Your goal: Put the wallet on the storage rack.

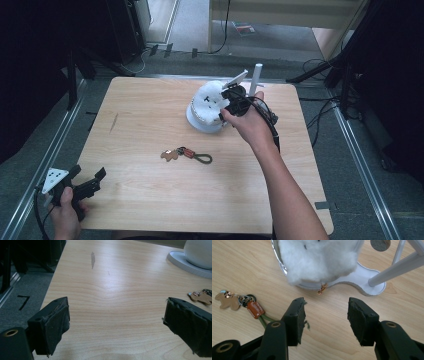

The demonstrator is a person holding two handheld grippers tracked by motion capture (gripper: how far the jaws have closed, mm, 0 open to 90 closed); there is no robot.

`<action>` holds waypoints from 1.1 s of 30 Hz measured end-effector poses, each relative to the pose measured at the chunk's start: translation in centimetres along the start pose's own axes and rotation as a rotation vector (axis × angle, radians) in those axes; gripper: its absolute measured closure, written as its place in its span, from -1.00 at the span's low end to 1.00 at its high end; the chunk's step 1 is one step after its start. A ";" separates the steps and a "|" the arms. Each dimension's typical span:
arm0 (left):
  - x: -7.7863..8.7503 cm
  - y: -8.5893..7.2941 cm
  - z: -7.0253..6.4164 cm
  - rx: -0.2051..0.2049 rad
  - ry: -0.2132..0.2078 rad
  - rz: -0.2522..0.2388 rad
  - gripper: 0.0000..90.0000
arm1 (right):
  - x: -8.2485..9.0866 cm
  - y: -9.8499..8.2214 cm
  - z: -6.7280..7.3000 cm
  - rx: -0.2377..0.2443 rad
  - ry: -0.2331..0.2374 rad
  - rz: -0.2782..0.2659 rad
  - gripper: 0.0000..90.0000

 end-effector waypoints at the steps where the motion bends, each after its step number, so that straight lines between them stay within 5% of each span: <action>1: 0.0 0.0 0.0 0.002 -0.001 -0.001 -0.84 | 0.1 -0.1 0.1 0.001 0.001 -0.001 0.10; 16: 0.0 0.0 0.0 -0.001 -0.002 0.000 -0.84 | 0.1 -3.5 2.4 0.051 0.033 0.074 0.14; 33: 0.0 0.0 0.0 -0.002 -0.007 0.008 -0.84 | -3.2 -6.3 4.3 0.082 0.080 0.242 0.34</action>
Point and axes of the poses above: each handheld gripper's, and its own axes: x roughly backward along the jaws, y roughly out of its top, z roughly to its left, the point moved 6 cm from there along -x, roughly forward along the jaws, and after that the axes turned 2 degrees about -y, right-handed, at the moved point
